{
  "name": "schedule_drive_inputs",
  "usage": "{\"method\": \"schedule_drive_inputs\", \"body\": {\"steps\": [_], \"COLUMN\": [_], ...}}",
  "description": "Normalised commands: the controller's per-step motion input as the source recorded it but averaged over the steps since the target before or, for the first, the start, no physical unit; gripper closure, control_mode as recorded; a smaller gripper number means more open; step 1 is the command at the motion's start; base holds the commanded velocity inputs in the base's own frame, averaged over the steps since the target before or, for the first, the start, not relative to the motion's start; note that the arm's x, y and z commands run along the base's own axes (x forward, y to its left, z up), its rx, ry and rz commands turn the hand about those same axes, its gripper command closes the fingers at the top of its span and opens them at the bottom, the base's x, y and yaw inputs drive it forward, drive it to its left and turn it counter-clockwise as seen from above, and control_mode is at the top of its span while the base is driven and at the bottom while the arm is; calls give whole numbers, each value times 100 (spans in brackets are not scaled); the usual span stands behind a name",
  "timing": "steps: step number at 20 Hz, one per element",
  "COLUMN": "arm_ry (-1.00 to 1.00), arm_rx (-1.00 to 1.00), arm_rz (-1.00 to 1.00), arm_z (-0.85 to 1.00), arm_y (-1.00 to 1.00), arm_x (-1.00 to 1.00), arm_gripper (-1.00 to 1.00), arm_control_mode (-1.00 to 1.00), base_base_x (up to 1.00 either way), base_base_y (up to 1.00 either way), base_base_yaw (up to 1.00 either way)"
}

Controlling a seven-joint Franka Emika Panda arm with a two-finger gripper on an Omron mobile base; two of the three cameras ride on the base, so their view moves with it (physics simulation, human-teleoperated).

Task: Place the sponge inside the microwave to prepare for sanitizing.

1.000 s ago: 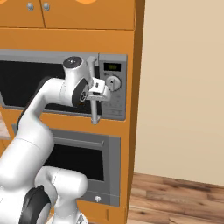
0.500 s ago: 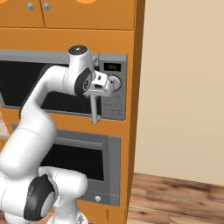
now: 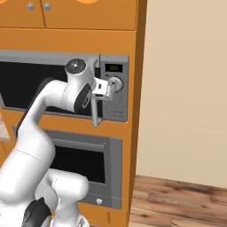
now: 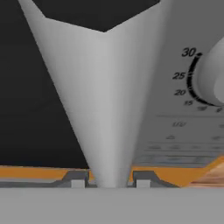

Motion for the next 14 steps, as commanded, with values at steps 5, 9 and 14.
{"method": "schedule_drive_inputs", "body": {"steps": [5,9,14], "arm_ry": [-33,-19,-11], "arm_rx": [-9,-2,-12], "arm_rz": [0,-1,-14], "arm_z": [0,1,0], "arm_y": [8,15,26], "arm_x": [-54,-58,-63], "arm_gripper": [100,100,100], "arm_control_mode": [-100,-100,-100], "base_base_x": [0,0,0], "base_base_y": [0,0,0], "base_base_yaw": [0,0,0]}}
